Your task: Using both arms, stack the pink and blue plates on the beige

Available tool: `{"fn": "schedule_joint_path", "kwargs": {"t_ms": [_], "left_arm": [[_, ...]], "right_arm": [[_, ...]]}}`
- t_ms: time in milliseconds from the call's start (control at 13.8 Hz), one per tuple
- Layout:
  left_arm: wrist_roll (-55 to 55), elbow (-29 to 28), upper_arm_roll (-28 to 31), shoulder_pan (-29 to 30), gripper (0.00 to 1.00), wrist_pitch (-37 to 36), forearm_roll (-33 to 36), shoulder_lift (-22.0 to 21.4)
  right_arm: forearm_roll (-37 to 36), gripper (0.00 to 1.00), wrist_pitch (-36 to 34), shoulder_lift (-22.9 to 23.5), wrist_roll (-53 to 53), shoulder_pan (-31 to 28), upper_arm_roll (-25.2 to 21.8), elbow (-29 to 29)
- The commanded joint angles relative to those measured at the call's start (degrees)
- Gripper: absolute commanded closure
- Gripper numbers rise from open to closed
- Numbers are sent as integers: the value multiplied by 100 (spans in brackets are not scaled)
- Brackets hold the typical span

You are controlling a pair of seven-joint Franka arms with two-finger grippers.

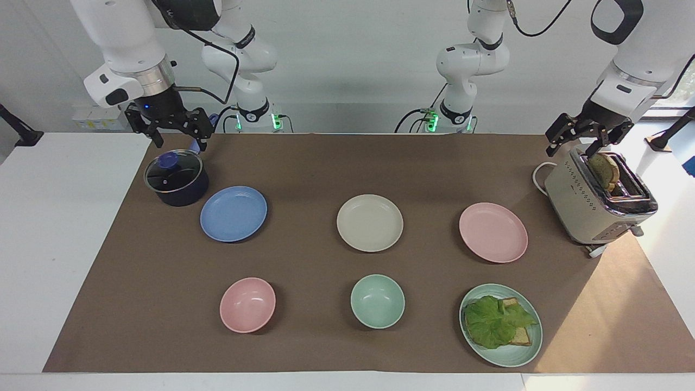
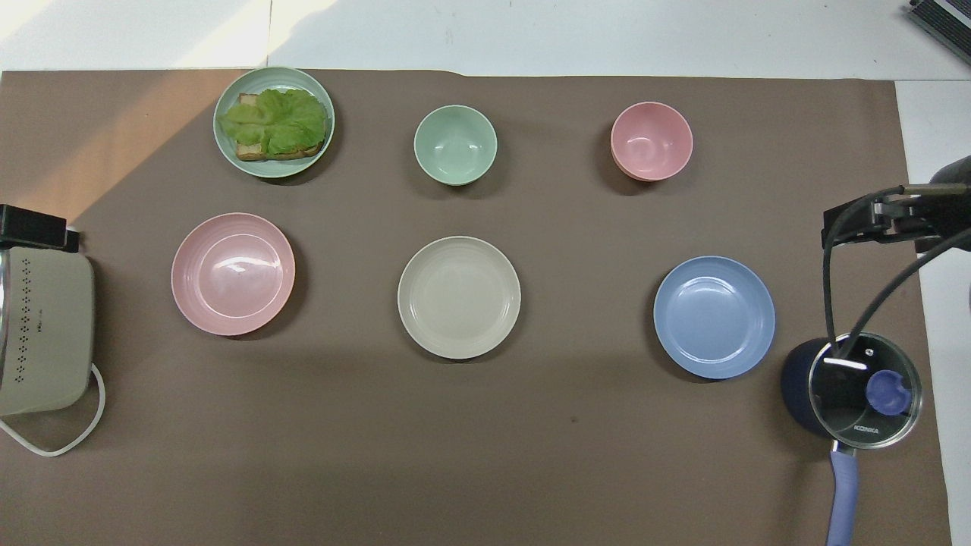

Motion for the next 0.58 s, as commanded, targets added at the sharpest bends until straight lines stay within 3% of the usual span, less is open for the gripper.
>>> {"fn": "schedule_joint_path", "kwargs": {"t_ms": [0,506], "left_arm": [[9,-99,42,-68,0,46,133,-62],[0,-379,42,-77,0,229,133,-53]], "right_arm": [[45,0,44,-19,2,4,-30,-19],[45,0,35,-19,11,4,-39,-19]]}}
